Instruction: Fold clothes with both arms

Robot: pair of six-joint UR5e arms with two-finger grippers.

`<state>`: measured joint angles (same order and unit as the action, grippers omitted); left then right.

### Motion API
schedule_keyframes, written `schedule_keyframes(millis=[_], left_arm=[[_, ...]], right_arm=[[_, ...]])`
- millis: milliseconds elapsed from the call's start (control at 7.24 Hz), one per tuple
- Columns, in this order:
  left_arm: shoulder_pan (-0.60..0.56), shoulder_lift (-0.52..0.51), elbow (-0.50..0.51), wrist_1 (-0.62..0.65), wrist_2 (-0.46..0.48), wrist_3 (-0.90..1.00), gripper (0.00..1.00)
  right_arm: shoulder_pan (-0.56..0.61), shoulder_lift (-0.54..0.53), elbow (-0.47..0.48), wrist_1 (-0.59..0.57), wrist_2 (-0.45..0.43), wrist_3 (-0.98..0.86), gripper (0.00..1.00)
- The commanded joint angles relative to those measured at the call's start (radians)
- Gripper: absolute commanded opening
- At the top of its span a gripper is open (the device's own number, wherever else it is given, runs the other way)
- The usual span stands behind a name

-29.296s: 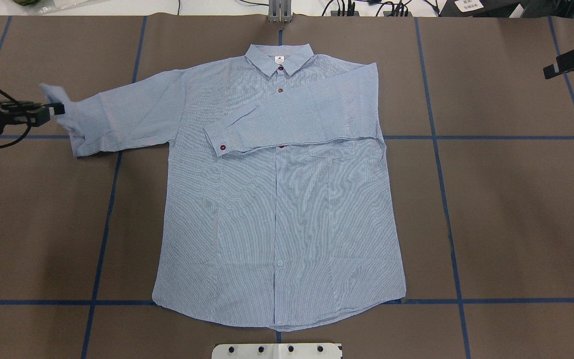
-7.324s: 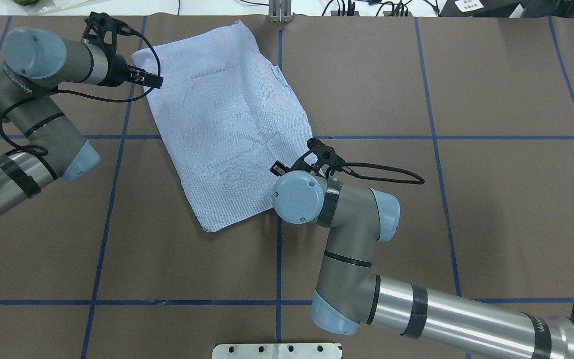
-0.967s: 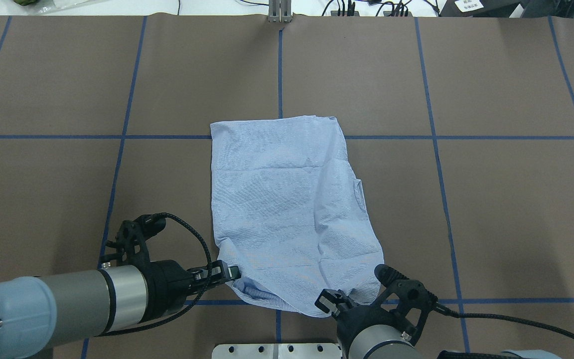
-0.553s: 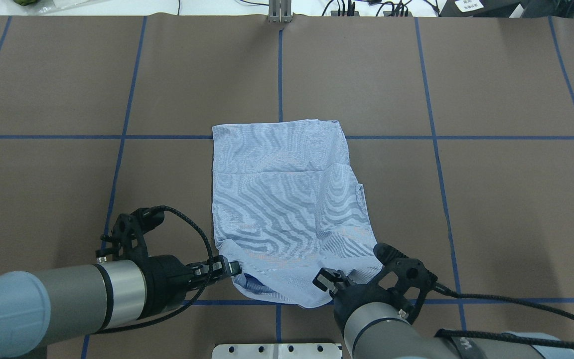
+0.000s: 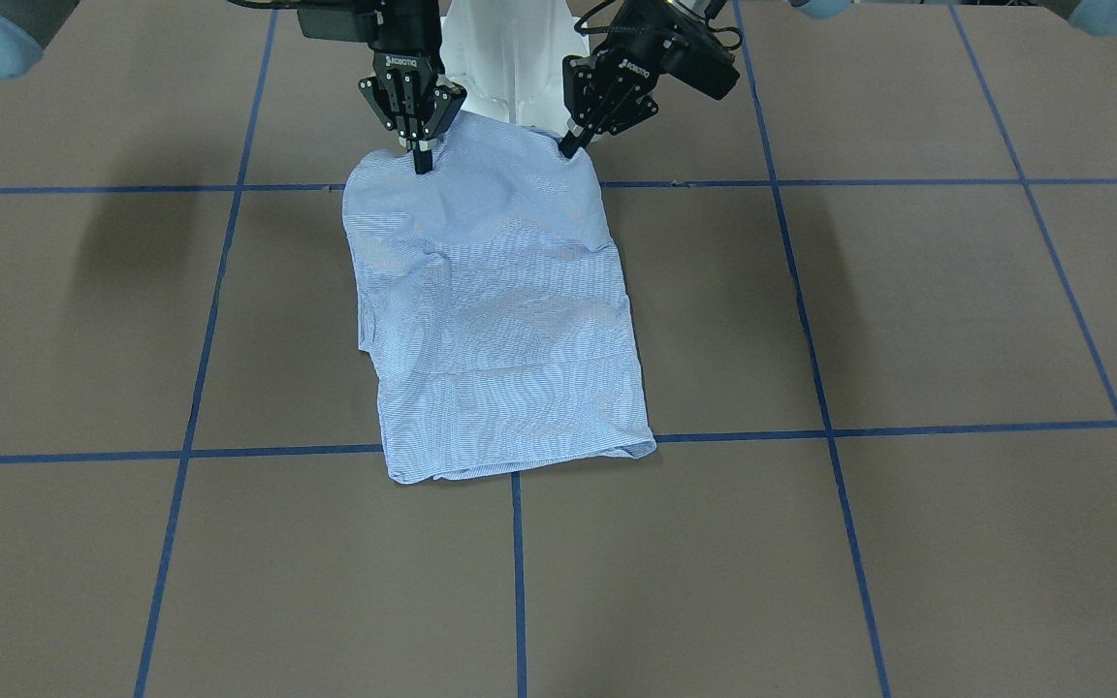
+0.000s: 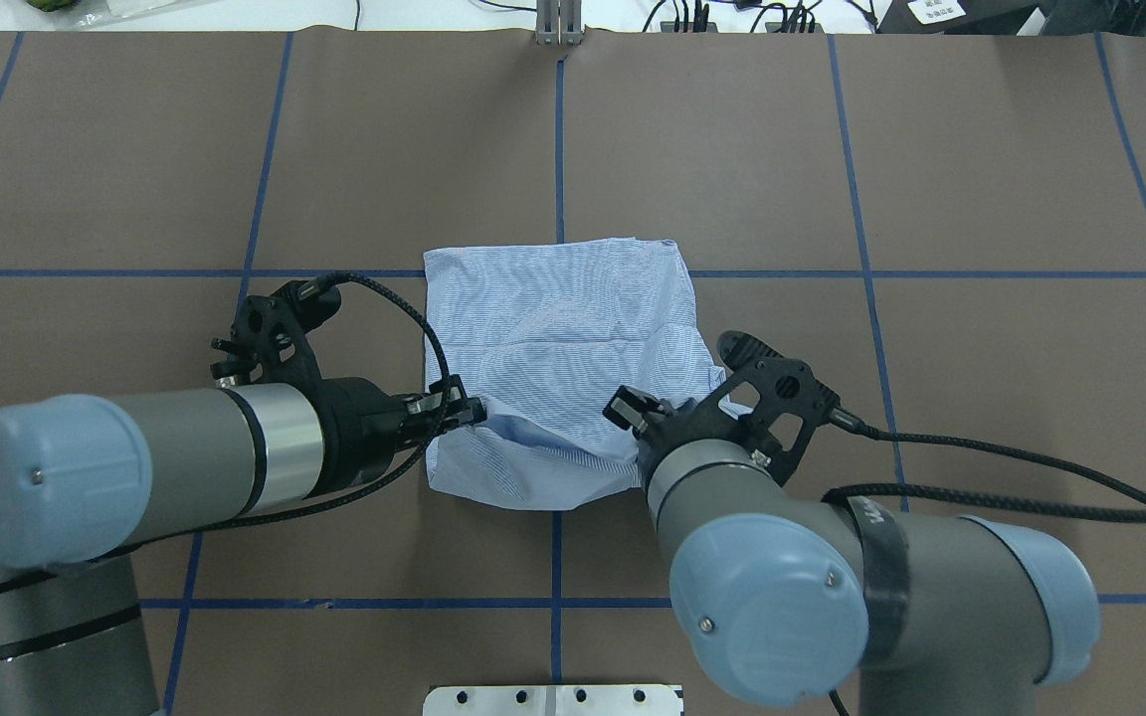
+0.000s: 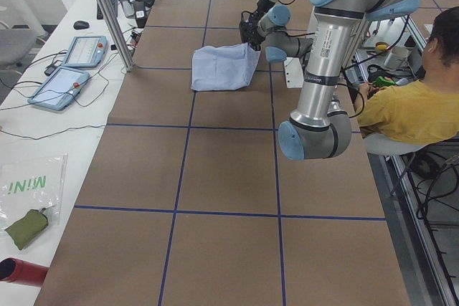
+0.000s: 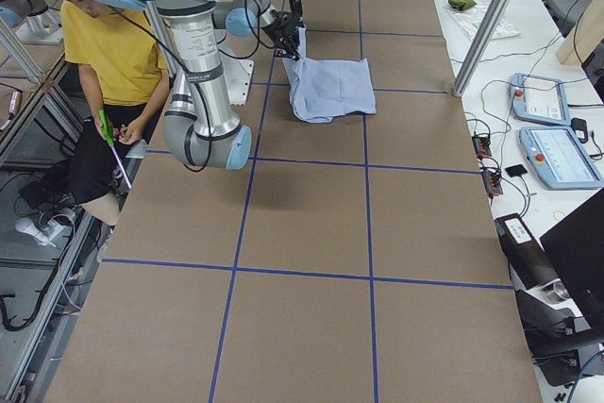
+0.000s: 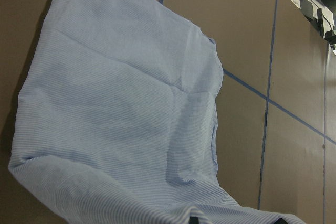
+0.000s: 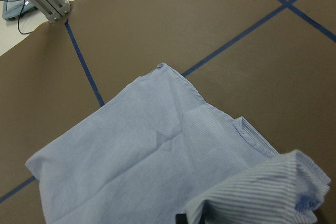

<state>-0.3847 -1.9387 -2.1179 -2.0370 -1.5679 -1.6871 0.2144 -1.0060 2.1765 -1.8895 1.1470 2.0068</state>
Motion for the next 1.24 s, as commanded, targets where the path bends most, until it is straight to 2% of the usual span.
schedule_keyframes(millis=[0, 276, 553, 691, 829, 1106], left_arm=[[-0.072, -0.043, 0.114, 0.012, -0.004, 0.062, 0.0], [-0.118, -0.116, 0.292, 0.005, -0.001, 0.082, 0.0], [-0.146, -0.146, 0.387, -0.018, 0.008, 0.118, 0.0], [-0.146, -0.184, 0.451, -0.034, 0.029, 0.125, 0.0], [-0.146, -0.23, 0.523, -0.048, 0.032, 0.135, 0.0], [-0.178, -0.233, 0.572, -0.101, 0.037, 0.19, 0.0]], right_arm=[[0.095, 0.067, -0.175, 0.106, 0.036, -0.052, 0.0], [0.164, 0.102, -0.353, 0.209, 0.06, -0.104, 0.0], [0.207, 0.206, -0.611, 0.355, 0.086, -0.141, 0.0], [0.215, 0.24, -0.706, 0.41, 0.086, -0.155, 0.0], [0.22, 0.245, -0.737, 0.43, 0.088, -0.178, 0.0], [0.244, 0.245, -0.742, 0.432, 0.123, -0.223, 0.0]])
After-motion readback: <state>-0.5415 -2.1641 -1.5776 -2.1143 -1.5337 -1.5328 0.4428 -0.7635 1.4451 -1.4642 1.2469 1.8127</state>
